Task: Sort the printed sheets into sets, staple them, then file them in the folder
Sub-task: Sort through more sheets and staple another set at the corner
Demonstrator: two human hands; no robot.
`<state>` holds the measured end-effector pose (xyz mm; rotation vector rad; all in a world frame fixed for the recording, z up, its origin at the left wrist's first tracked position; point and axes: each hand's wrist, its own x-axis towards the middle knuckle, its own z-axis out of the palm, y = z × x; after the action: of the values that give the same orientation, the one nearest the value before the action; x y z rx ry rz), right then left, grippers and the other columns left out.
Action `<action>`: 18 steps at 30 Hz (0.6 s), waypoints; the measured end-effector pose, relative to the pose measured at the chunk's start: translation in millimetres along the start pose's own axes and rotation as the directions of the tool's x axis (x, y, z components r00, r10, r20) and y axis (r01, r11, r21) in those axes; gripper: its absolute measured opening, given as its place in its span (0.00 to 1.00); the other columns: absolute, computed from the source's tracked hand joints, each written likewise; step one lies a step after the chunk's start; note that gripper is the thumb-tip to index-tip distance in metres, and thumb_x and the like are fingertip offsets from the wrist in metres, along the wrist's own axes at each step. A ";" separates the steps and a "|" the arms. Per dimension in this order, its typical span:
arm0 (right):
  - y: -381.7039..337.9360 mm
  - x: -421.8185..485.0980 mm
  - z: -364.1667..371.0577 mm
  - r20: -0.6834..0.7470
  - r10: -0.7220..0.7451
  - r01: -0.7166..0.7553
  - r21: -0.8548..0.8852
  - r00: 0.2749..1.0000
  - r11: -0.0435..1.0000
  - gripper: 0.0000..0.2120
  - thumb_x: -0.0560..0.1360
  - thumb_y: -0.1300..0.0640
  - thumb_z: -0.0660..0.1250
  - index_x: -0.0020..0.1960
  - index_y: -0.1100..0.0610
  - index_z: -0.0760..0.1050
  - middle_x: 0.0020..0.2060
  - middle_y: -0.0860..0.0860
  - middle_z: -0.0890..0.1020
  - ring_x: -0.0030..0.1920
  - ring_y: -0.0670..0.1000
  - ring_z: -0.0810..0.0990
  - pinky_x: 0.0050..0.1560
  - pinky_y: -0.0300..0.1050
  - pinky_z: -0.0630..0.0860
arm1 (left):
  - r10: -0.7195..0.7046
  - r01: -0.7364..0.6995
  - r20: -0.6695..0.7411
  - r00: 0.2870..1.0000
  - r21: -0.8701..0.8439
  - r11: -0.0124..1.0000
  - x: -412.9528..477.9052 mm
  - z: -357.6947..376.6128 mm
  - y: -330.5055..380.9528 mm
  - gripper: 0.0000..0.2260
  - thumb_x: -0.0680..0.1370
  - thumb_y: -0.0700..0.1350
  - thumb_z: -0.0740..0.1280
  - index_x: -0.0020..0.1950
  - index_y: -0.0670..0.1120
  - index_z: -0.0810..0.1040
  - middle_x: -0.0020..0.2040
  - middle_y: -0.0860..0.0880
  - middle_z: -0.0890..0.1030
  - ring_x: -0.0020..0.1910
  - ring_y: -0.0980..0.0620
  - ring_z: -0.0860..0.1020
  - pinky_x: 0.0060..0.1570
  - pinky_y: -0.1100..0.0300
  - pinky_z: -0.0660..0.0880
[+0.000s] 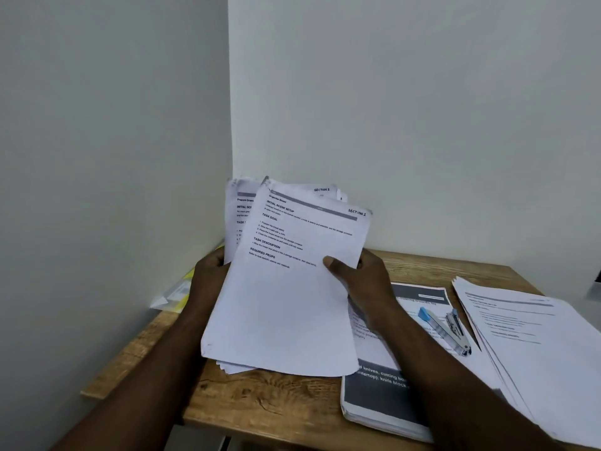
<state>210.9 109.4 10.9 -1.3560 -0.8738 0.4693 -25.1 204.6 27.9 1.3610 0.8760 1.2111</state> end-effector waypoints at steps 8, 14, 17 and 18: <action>-8.9 -3.4 8.7 -0.172 -0.189 0.146 -0.238 0.967 0.960 0.34 0.66 0.44 0.85 0.65 0.46 0.72 0.53 0.45 0.84 0.51 0.47 0.84 0.48 0.44 0.81 | -0.156 0.284 0.290 0.944 -0.477 0.832 1.1 -1.7 1.6 0.26 0.81 0.67 0.65 0.40 0.45 0.81 0.35 0.47 0.80 0.32 0.48 0.81 0.33 0.61 0.77; -6.1 -0.4 10.6 -0.184 -0.171 0.114 -0.284 0.968 0.952 0.33 0.69 0.38 0.81 0.69 0.46 0.74 0.48 0.49 0.87 0.48 0.50 0.85 0.44 0.43 0.79 | -0.109 0.175 0.241 0.964 -0.271 0.947 -2.8 -4.9 -1.1 0.10 0.80 0.39 0.69 0.59 0.38 0.84 0.54 0.38 0.87 0.47 0.39 0.87 0.49 0.49 0.84; -5.7 -0.8 7.8 -0.080 -0.110 0.093 -0.196 0.991 0.976 0.28 0.70 0.41 0.82 0.66 0.49 0.78 0.53 0.44 0.87 0.51 0.47 0.86 0.53 0.49 0.84 | -0.064 0.084 0.094 0.994 -0.232 0.969 1.6 -8.4 -1.4 0.06 0.80 0.34 0.66 0.50 0.37 0.84 0.42 0.43 0.88 0.35 0.47 0.86 0.32 0.61 0.80; -6.0 -2.0 6.7 -0.009 -0.091 0.088 -0.153 0.996 0.984 0.27 0.69 0.43 0.83 0.64 0.49 0.79 0.54 0.44 0.87 0.53 0.47 0.87 0.57 0.54 0.84 | -0.046 0.059 0.067 0.997 -0.213 0.975 1.2 -7.6 0.1 0.06 0.80 0.35 0.67 0.49 0.37 0.84 0.42 0.43 0.88 0.34 0.48 0.86 0.32 0.61 0.80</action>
<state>203.3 111.1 16.0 -1.4513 -0.9689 0.3268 -32.3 207.5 27.6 1.1872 0.7113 1.1807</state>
